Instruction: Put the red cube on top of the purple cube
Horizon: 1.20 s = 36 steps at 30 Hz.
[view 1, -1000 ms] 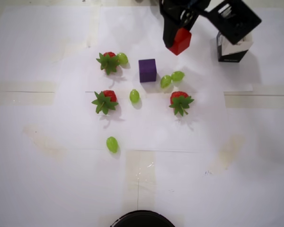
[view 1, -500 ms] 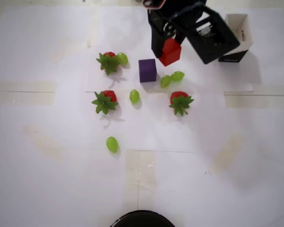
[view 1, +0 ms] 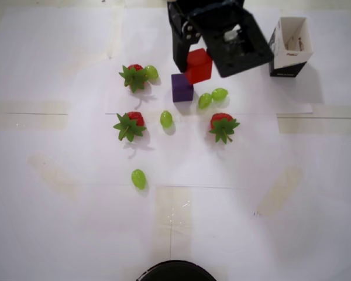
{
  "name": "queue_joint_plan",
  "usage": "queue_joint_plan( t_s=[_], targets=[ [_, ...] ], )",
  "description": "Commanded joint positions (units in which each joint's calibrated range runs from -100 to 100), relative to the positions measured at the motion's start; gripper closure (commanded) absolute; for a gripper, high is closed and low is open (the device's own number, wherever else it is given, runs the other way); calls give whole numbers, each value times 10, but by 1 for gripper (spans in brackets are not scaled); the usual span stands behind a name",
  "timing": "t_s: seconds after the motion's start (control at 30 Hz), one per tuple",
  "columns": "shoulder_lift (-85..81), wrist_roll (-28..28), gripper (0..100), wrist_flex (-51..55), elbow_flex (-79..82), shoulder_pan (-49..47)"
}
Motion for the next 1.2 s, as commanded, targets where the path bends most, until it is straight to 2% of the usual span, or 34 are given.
queue_joint_plan(
  t_s=[0.0, 0.23, 1.17],
  targets=[
    [0, 0, 95, 11, -58, 21],
    [9, 7, 95, 18, -70, 44],
    [67, 5, 92, -28, -71, 22]
  ],
)
